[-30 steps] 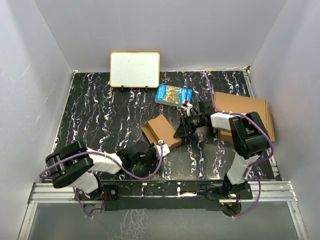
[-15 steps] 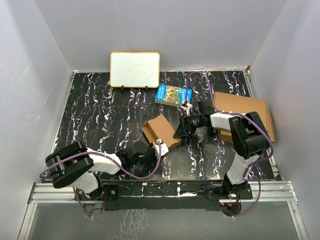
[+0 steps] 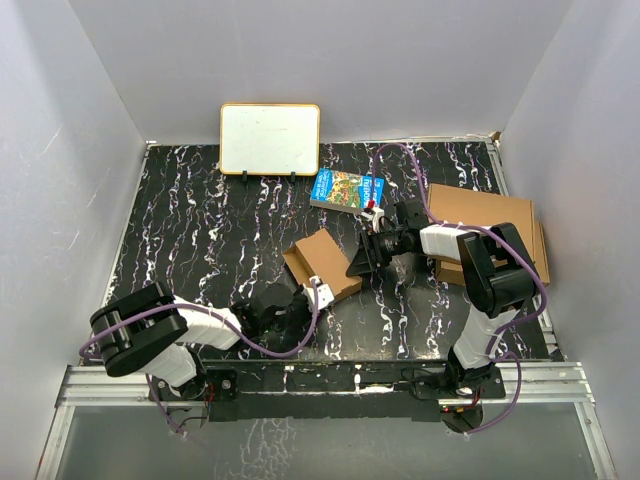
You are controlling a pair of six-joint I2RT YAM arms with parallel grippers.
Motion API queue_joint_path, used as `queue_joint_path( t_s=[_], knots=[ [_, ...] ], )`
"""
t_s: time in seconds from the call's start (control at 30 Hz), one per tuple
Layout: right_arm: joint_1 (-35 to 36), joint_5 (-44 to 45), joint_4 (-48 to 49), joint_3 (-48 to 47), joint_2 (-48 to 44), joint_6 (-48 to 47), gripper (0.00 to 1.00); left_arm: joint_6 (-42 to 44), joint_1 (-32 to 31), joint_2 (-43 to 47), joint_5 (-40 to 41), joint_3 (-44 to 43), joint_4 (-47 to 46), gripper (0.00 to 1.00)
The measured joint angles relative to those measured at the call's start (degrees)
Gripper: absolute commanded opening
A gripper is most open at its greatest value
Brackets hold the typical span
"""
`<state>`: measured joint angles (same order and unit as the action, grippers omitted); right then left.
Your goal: Fold the paper box
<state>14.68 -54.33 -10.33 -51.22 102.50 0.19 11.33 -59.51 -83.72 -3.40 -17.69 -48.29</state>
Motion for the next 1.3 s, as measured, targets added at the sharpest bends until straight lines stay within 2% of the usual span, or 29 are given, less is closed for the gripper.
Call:
queue_joint_path(
  t_s=[1.3],
  knots=[
    [0.22,-0.68,-0.33,-0.72,1.14,0.39,0.61,-4.31,0.66,-0.20,0.90,2.82,-5.62,0.00]
  ],
)
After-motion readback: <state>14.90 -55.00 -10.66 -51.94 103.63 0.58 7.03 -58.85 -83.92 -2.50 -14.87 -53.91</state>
